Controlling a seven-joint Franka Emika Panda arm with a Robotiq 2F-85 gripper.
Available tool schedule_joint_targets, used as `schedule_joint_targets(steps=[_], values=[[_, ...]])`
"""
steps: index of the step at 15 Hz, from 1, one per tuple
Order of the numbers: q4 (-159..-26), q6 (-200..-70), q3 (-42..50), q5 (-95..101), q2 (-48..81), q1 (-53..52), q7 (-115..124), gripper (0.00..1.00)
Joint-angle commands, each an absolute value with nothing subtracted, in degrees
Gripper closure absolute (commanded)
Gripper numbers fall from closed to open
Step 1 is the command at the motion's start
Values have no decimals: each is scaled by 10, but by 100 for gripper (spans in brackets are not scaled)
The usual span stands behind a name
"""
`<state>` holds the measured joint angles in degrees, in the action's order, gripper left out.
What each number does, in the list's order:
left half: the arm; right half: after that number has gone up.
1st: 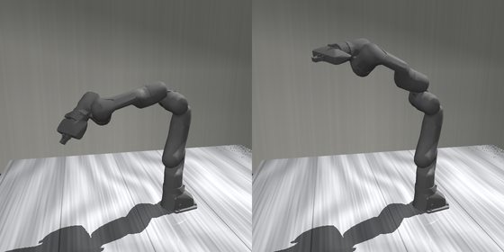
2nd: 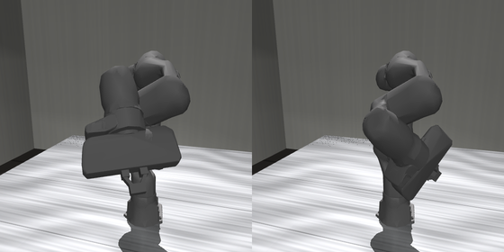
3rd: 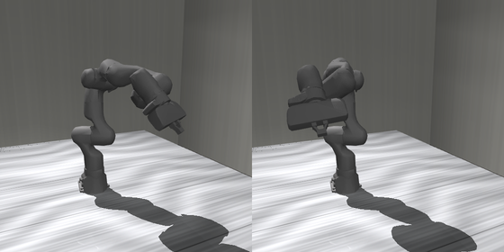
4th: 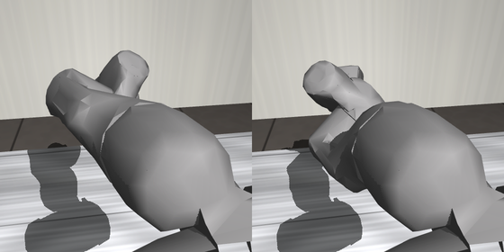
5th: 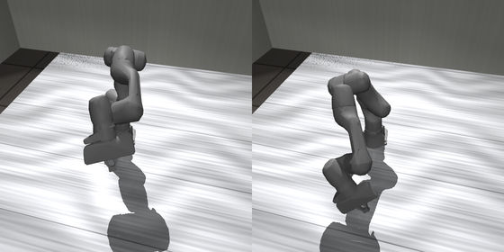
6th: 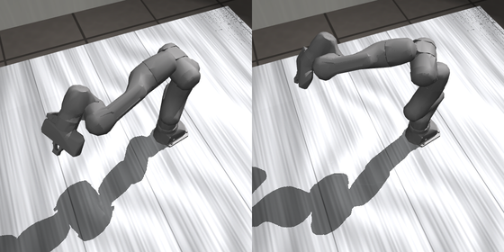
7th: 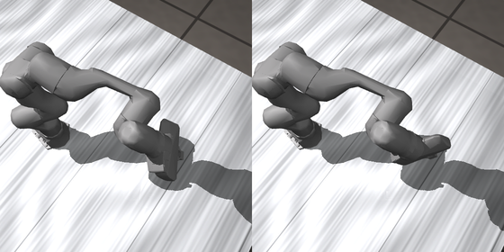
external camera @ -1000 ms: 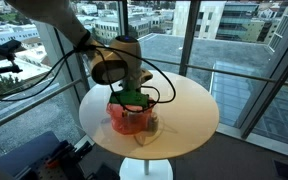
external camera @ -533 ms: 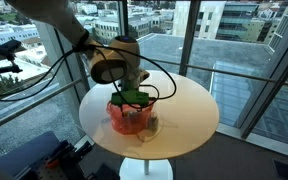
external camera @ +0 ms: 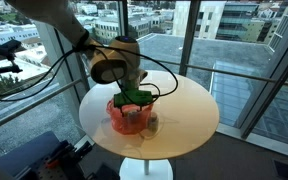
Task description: Remove the white bottle from the plastic
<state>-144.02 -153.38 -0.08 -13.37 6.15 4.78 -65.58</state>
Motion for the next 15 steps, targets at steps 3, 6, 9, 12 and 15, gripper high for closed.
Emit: schedule_joint_targets(steps=[3,6,9,12,15], values=[[-1437,-1520,7,-85,52,56,-679,0],[-1436,-1523,10,-66,53,58,-678,0],[-1436,-1527,10,-61,56,59,-679,0],[-1436,-1532,8,-64,59,58,-681,0],[-1434,-1536,7,-68,65,58,-681,0]])
